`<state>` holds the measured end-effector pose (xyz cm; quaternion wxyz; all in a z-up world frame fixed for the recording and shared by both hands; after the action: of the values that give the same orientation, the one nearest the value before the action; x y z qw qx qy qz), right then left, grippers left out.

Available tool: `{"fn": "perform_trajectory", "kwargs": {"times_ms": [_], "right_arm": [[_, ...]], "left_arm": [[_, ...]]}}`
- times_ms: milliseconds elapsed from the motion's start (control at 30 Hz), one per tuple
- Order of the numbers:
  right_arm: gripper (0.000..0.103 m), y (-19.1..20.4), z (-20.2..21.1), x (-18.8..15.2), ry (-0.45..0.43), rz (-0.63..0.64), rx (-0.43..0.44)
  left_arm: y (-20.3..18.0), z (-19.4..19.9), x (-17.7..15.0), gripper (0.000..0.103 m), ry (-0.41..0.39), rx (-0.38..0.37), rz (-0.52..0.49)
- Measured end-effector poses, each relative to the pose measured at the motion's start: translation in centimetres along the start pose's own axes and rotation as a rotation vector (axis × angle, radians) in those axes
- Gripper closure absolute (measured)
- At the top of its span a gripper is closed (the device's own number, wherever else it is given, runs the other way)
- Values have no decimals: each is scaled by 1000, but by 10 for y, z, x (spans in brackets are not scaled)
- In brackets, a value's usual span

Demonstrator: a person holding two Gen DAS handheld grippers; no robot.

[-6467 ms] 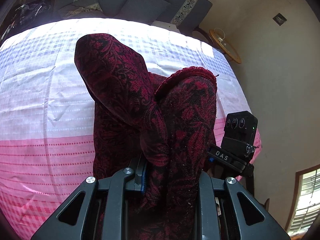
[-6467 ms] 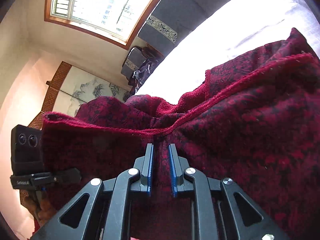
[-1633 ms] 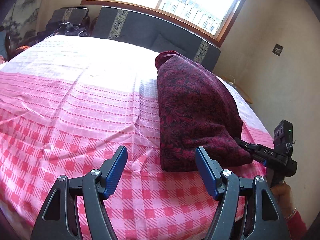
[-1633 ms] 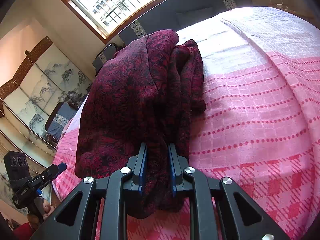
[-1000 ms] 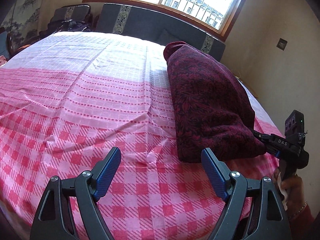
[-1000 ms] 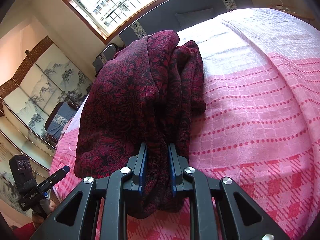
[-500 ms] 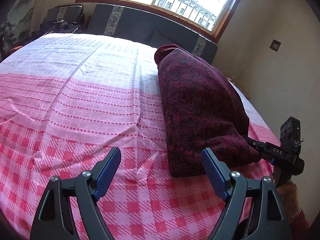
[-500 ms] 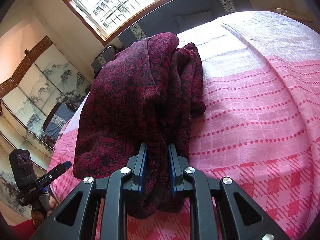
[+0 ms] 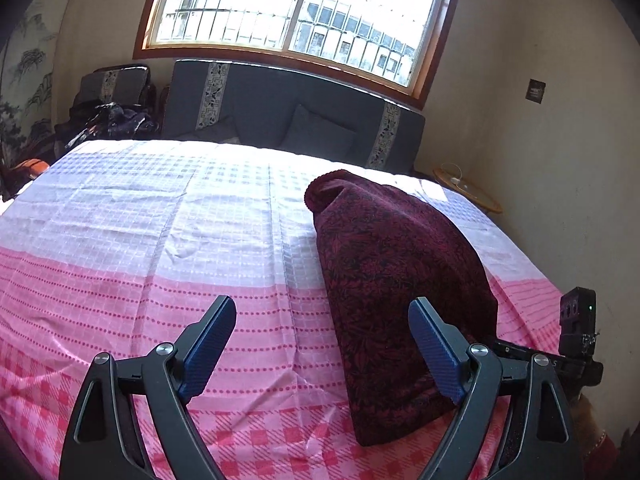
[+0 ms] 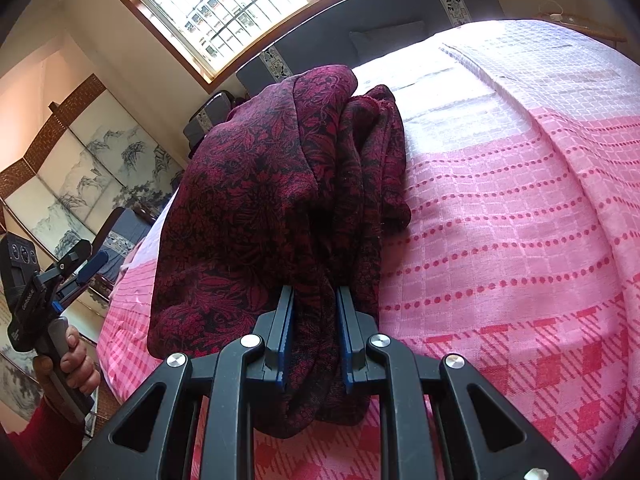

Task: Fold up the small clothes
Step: 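Move the open left gripper to the side of the dark red bundle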

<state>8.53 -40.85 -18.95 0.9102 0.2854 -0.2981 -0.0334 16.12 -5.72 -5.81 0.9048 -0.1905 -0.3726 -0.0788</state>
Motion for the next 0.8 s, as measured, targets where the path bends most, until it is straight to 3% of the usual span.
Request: {"fn": "perform_trajectory", "kwargs": {"times_ms": [200, 367, 500, 733, 800], "right_arm": [[87, 0, 0, 0, 5, -6, 4], [87, 0, 0, 0, 5, -4, 0], [87, 0, 0, 0, 5, -3, 0], [87, 0, 0, 0, 4, -4, 2], [87, 0, 0, 0, 4, -3, 1]], "left_arm": [[13, -25, -20, 15, 85, -64, 55], [6, -40, -23, 15, 132, -129, 32], [-1, -51, -23, 15, 150, -60, -31], [-13, -56, -22, 15, 106, 134, -155], [-16, -58, -23, 15, 109, 157, -181]]}}
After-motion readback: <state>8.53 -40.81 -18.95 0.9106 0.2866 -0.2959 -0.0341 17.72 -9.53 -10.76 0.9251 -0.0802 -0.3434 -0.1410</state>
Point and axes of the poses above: each gripper's, at about its wrist camera, not at the fingertips, and z roughly against the way its jaws point, y to its left, x to its top, the point moved 5 cm from there along -z, roughly the way its jaws point, and after that the axes turned 6 degrees about y, right-handed, at the moved point
